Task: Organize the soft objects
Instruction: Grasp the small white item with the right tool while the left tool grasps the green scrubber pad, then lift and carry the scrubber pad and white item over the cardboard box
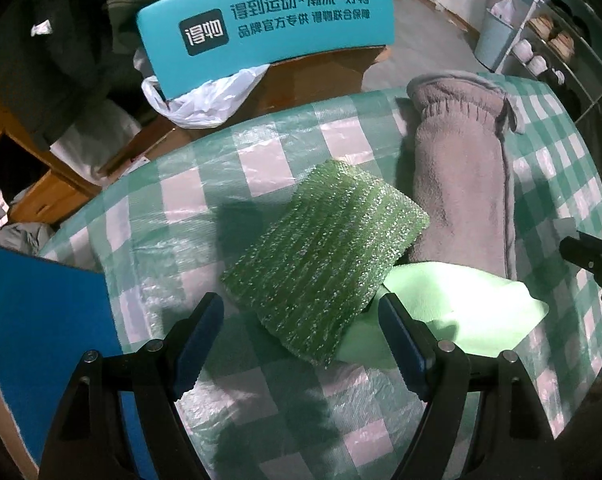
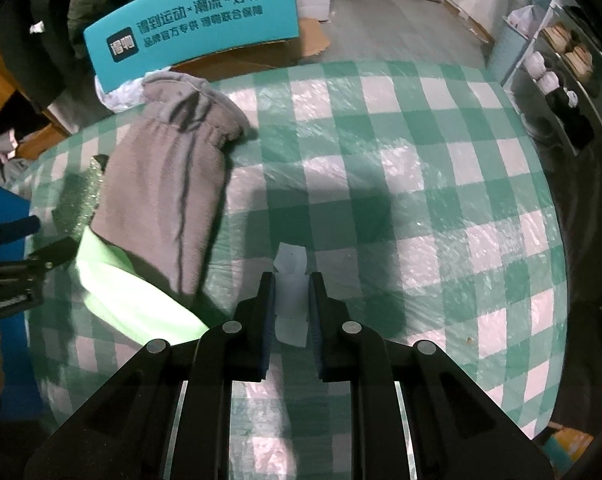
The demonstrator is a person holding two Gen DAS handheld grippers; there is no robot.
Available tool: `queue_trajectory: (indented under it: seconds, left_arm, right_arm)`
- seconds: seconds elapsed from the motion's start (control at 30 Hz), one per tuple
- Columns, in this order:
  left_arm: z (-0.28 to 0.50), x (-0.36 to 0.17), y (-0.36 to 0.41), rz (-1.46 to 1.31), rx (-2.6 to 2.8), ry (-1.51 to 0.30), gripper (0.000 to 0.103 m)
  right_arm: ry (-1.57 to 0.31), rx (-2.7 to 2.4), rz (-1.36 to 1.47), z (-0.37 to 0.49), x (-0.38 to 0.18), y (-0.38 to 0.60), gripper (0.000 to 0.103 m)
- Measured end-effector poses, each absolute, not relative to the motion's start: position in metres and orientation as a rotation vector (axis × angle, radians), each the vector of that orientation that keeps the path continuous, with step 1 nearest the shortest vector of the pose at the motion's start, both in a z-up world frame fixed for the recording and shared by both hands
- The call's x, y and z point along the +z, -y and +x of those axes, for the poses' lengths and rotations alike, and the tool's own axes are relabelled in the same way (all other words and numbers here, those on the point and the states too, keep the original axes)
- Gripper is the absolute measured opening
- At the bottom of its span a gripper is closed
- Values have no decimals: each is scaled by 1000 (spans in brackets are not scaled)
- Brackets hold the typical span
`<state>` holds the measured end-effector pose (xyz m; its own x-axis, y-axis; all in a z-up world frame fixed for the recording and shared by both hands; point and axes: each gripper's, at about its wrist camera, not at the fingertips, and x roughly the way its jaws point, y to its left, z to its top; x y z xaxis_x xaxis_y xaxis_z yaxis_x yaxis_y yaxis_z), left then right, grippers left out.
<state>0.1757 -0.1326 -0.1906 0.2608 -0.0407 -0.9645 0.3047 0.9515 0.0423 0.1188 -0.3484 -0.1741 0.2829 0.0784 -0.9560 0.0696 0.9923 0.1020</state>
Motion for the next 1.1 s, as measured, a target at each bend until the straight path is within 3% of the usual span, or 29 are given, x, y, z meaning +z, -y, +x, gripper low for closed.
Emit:
queue_trajectory:
  seconds: [0.47, 0.57, 0.7, 0.8, 1.1]
  left_arm:
    - [189, -206, 130, 213, -254, -1308, 79]
    - [188, -204, 128, 206, -252, -1298, 62]
    - [190, -206, 124, 194, -256, -1311, 33]
    - [190, -205, 120, 188, -256, -1307, 20]
    - [183, -194, 111, 167, -244, -1274, 14]
  right_arm:
    - [-1261, 44, 142, 122, -160, 338, 15]
    - [-1260, 49, 142, 122, -159, 337, 15]
    - [-1258, 56, 142, 122, -157, 334, 15]
    - [-1255, 61, 141, 123, -155, 332, 15]
    - [-1248, 70, 139, 121, -150, 328, 15]
